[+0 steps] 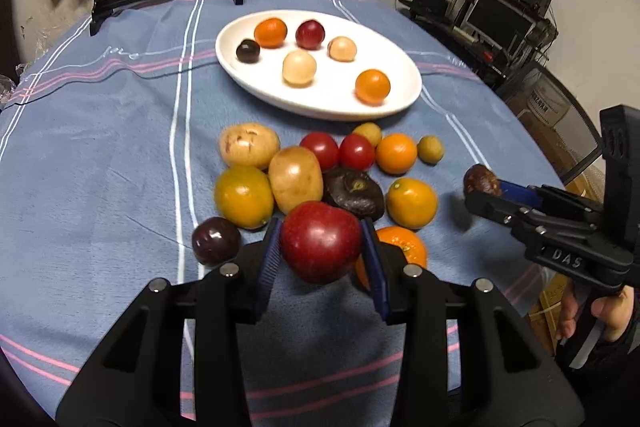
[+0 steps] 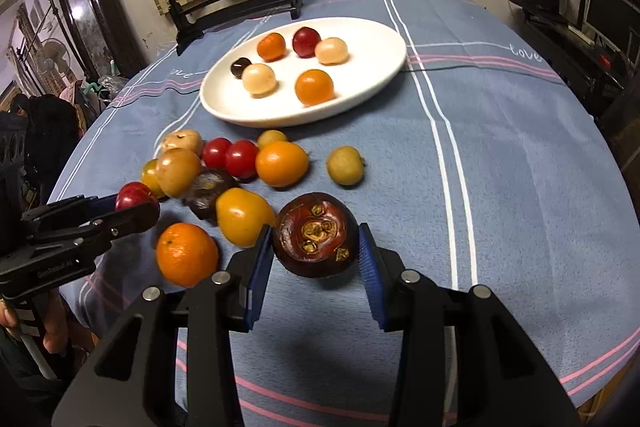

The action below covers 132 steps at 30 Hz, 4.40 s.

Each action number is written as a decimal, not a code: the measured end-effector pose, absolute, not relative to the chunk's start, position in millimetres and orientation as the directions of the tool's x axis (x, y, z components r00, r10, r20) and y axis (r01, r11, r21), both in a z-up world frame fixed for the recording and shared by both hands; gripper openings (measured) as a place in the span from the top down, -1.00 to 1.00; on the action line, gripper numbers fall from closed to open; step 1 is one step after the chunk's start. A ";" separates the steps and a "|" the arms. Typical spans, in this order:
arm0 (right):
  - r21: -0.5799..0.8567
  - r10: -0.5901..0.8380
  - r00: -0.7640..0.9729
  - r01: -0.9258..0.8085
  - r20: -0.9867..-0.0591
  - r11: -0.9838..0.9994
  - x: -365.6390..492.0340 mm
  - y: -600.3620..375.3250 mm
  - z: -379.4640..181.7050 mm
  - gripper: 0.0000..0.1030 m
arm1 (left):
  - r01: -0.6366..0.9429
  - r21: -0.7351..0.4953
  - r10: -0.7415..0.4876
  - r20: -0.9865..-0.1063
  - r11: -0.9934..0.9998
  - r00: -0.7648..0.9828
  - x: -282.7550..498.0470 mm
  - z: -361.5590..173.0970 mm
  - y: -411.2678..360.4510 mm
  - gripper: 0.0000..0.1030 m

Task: Organize fruits
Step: 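Grasp a red apple with the left tool while the right tool grasps a brown mangosteen, then lower the apple and mangosteen onto the plate and open both tools, then grasp an orange with the left tool while the right tool grasps a yellow-orange fruit, then carry the orange and yellow-orange fruit onto the plate and open both tools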

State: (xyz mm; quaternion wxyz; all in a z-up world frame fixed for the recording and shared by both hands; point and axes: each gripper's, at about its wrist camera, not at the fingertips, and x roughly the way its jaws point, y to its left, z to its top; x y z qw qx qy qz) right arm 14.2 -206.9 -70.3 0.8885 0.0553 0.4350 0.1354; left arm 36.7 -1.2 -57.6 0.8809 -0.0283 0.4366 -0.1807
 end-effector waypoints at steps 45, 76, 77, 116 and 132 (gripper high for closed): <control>0.123 0.285 0.516 -0.325 -0.808 0.938 237.1 -148.7 -60.2 0.04 | 0.268 -0.201 -0.314 -0.807 0.942 0.500 284.2 -46.2 -29.3 -0.02; 0.217 0.308 0.488 -0.235 -0.817 0.948 39.6 -175.0 -62.9 -0.21 | 0.232 -0.198 -0.301 -0.738 0.952 0.605 48.5 -33.5 35.0 -0.60; 0.215 0.308 0.483 -0.239 -0.819 0.947 37.3 -172.1 -65.1 -0.21 | 0.229 -0.198 -0.299 -0.738 0.953 0.605 44.9 -34.9 36.9 -0.60; 0.318 0.342 0.539 -0.140 -0.770 0.938 19.1 -238.8 -84.8 0.23 | 0.382 -0.166 -0.341 -0.824 0.909 0.453 40.0 -92.4 -56.0 -0.11; 0.293 0.347 0.547 -0.186 -0.762 0.938 16.7 -212.1 -69.4 0.23 | 0.351 -0.236 -0.398 -0.758 0.906 0.517 20.4 -57.9 -12.9 0.12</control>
